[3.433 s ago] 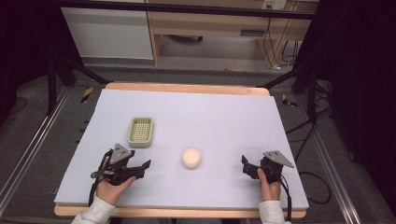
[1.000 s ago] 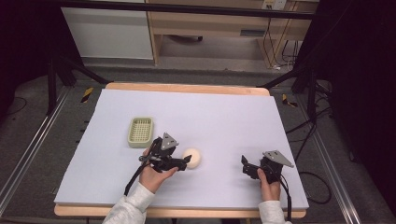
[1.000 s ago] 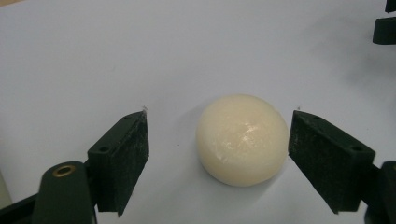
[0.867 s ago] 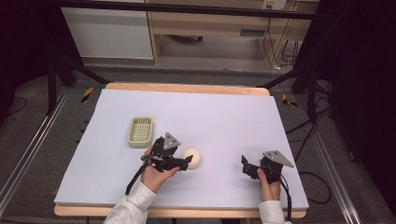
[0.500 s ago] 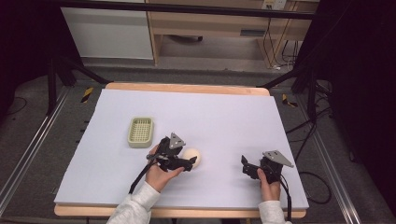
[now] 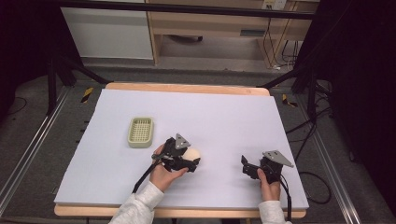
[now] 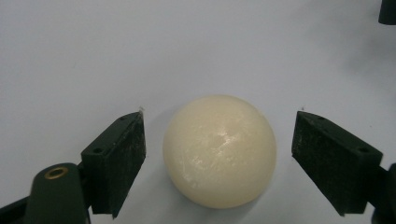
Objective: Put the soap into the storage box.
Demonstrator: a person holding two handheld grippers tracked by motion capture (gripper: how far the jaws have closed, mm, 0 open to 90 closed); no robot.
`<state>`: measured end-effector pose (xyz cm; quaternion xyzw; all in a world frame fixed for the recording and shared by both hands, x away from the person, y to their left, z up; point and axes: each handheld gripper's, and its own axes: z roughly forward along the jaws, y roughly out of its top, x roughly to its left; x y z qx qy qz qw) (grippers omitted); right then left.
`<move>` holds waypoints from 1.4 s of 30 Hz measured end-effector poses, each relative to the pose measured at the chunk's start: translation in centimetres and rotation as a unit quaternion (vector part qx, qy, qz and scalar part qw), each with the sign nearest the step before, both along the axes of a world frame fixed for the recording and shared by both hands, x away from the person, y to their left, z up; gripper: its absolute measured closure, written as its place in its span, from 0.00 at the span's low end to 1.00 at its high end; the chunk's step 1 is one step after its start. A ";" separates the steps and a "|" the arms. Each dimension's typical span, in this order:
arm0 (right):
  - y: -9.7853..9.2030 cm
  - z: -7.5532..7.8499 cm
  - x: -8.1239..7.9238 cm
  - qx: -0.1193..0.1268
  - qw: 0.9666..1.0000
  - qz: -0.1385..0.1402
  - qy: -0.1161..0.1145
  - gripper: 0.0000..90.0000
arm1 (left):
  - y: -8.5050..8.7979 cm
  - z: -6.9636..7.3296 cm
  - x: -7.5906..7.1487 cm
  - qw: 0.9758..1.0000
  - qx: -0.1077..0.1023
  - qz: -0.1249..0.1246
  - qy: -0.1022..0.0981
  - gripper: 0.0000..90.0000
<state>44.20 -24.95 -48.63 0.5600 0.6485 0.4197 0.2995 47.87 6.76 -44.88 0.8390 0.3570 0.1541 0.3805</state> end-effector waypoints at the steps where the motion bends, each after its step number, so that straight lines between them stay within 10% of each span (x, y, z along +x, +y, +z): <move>1: 0.0 0.0 0.0 0.000 1.000 0.001 0.001 0.03 | -0.1 0.0 0.0 1.000 0.002 0.000 0.000 0.19; 42: 0.0 0.0 0.1 -0.001 1.000 0.001 0.003 0.03 | -1.1 -2.0 1.0 0.999 0.033 -0.001 0.032 0.26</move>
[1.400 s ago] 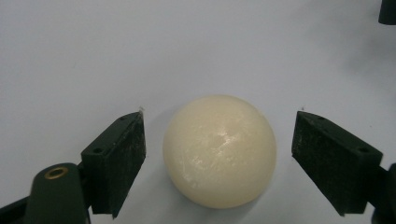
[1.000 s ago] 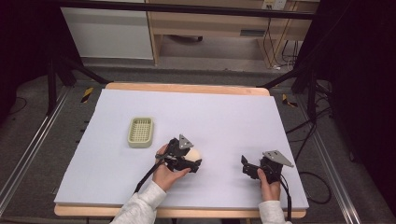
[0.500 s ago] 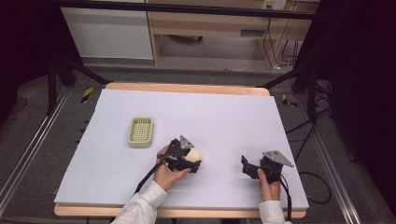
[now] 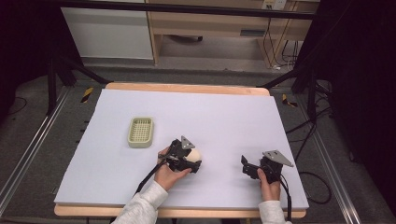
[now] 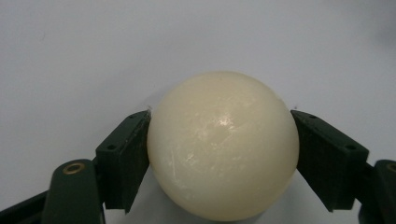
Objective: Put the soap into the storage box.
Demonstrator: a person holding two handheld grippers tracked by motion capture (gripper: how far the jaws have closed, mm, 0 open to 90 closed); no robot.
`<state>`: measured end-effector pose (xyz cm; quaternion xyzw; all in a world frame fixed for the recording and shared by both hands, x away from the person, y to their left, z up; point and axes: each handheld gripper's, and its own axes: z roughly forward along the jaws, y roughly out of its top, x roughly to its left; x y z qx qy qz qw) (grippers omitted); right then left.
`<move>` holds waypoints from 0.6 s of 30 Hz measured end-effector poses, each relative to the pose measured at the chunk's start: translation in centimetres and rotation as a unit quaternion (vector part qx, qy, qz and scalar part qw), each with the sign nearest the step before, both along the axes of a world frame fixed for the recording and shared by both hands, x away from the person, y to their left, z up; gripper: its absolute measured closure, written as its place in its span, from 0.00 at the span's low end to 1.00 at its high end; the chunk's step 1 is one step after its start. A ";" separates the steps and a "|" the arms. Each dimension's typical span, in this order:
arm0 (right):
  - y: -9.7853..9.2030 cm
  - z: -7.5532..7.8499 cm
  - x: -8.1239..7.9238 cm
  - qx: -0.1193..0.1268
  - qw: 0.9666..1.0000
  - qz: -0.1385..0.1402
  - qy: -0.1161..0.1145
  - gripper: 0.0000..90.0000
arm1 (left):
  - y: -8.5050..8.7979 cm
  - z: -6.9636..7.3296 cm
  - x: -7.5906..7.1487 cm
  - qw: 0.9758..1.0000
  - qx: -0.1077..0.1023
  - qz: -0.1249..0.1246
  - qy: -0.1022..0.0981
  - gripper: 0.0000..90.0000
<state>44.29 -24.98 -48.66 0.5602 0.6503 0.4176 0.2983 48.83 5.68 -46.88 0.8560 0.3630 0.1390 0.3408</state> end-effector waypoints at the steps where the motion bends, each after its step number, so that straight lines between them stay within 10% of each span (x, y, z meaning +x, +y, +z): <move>1: 0.0 0.0 0.0 0.000 1.000 0.000 0.000 0.03 | 0.0 0.0 0.0 1.000 0.001 -0.001 0.000 0.26; 18: 0.0 0.0 0.0 -0.001 1.000 0.001 0.000 0.03 | -0.3 -0.2 0.1 1.000 0.009 0.003 0.003 0.26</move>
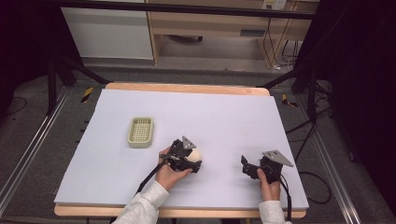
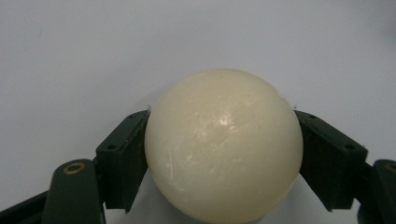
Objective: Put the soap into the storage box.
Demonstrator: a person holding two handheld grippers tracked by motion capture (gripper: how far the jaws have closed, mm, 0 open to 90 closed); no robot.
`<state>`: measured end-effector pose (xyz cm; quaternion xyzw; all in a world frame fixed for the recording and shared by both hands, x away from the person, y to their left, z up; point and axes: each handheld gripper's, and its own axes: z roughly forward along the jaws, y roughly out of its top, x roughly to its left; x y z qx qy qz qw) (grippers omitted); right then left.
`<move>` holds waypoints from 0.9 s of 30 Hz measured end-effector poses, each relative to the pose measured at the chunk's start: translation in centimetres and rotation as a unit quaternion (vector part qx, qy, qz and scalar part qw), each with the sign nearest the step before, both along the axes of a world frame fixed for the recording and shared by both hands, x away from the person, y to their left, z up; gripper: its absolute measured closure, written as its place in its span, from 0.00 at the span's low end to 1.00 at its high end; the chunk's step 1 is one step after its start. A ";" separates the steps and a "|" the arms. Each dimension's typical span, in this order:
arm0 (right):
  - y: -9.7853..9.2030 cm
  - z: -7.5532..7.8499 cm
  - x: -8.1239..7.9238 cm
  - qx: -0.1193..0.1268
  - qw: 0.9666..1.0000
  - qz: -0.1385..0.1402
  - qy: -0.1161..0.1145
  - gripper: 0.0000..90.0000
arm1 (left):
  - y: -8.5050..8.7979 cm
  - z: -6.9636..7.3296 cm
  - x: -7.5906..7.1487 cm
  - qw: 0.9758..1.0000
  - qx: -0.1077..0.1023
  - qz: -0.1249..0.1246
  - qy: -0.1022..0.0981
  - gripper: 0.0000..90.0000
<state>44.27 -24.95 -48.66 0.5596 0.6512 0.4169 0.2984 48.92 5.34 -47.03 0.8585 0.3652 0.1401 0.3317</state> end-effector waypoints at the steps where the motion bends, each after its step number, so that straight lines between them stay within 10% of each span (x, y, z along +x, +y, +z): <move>1: 0.0 0.0 0.0 0.000 1.000 0.000 0.001 0.03 | 0.0 0.0 0.0 1.000 0.001 0.000 0.000 0.27; 27: 0.0 0.0 0.0 0.001 1.000 -0.001 0.000 0.03 | 1.0 1.9 -0.5 1.000 -0.002 -0.007 -0.007 0.27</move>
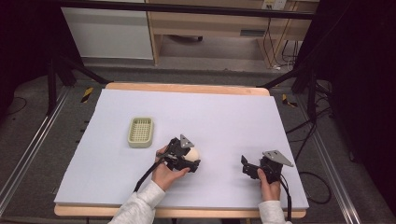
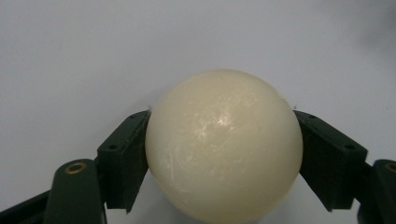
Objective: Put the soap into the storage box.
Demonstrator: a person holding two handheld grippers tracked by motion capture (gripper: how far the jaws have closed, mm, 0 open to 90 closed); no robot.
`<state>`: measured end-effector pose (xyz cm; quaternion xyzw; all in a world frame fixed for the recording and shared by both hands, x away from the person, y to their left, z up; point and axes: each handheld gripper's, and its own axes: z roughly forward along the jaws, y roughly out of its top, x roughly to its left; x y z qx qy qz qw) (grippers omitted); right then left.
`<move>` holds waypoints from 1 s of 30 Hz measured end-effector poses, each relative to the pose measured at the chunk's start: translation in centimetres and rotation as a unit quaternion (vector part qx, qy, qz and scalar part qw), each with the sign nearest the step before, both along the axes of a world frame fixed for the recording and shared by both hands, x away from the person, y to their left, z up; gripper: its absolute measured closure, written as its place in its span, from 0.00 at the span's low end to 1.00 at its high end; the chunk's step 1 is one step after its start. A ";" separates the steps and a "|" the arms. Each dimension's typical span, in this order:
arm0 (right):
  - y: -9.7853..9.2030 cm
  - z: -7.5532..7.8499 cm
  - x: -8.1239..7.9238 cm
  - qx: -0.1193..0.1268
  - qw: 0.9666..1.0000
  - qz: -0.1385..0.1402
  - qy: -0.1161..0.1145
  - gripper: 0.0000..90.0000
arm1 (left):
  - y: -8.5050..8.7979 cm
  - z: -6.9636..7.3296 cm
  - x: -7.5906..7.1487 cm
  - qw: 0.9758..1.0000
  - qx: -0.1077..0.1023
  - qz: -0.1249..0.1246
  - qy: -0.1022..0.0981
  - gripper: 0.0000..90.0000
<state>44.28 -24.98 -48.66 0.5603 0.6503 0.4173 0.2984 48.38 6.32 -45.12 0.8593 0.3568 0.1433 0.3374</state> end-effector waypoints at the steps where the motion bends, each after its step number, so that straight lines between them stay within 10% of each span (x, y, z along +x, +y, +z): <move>1: 0.0 0.0 0.0 0.000 1.000 0.000 0.000 0.03 | 0.2 0.1 0.0 1.000 0.000 0.000 0.001 0.27; 30: 0.0 0.0 0.0 -0.001 1.000 0.001 0.001 0.03 | 6.5 3.6 0.1 0.999 -0.017 0.043 -0.022 0.27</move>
